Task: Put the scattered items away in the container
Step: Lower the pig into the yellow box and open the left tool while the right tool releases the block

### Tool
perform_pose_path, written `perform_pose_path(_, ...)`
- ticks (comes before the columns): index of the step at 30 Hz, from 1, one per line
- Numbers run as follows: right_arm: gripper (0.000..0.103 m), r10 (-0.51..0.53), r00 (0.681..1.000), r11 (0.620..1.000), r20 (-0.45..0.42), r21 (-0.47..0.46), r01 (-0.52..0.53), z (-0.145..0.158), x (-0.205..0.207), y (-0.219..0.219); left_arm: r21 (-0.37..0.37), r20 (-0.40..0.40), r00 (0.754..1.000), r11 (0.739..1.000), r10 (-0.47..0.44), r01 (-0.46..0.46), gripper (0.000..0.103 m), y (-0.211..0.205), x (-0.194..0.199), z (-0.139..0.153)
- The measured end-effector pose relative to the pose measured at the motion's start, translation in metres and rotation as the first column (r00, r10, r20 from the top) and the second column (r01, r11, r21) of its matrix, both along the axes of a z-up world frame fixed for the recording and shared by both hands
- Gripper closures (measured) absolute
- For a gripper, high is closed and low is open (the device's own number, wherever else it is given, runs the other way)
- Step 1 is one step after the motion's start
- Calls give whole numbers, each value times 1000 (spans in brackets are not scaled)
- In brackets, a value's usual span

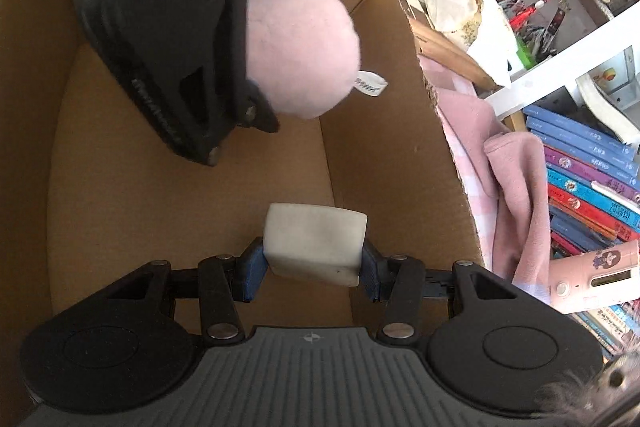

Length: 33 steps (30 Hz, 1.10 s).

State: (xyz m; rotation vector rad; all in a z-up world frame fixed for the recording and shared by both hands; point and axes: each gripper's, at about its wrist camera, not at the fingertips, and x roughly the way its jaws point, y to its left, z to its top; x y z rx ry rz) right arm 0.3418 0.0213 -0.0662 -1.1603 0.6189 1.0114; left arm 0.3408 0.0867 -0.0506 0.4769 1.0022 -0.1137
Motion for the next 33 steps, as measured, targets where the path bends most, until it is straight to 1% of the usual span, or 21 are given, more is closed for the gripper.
perform_pose_path(4,56,6,1000,1000,-4,-14,-6,-1,-2,1,32,-10,999,999,-39,39,21,-3,0,-5)
perform_pose_path(6,43,14,1000,1000,8,-13,-14,0,-5,1,27,-1,999,999,-44,44,20,-3,0,-5)
perform_pose_path(8,38,22,1000,1000,14,-5,-22,0,-8,3,31,15,999,999,-44,43,15,-1,0,-4)
perform_pose_path(13,37,27,999,1000,24,-6,-27,-1,-15,8,6,37,999,999,-37,36,11,10,2,0)
perform_pose_path(14,33,29,999,1000,21,-11,-28,-1,-16,7,5,44,998,999,-41,40,10,12,2,0)
perform_pose_path(16,31,34,999,999,19,-14,-34,-2,-20,5,-4,55,998,999,-44,45,10,13,1,3)
perform_pose_path(18,22,35,999,999,31,-6,-34,0,-21,7,-1,78,996,999,-44,44,10,12,-3,7)
perform_pose_path(20,19,31,999,999,37,11,-32,3,-25,4,-9,103,993,998,-54,55,10,10,-10,14)
perform_pose_path(22,19,26,998,999,63,44,-28,10,-29,-1,-20,139,988,998,-62,66,10,7,-20,24)
perform_pose_path(25,19,8,995,992,95,123,-19,30,-37,-12,-38,207,977,997,-58,67,10,2,-39,43)
perform_pose_path(28,19,-18,993,978,117,207,-6,53,-47,-26,-61,279,959,996,-52,72,7,-2,-60,65)
perform_pose_path(30,19,-39,989,967,142,254,2,67,-55,-35,-62,322,945,996,-47,71,7,-5,-73,79)
perform_pose_path(33,19,-79,982,946,173,324,19,85,-63,-48,-87,387,922,995,-11,49,7,-8,-94,100)
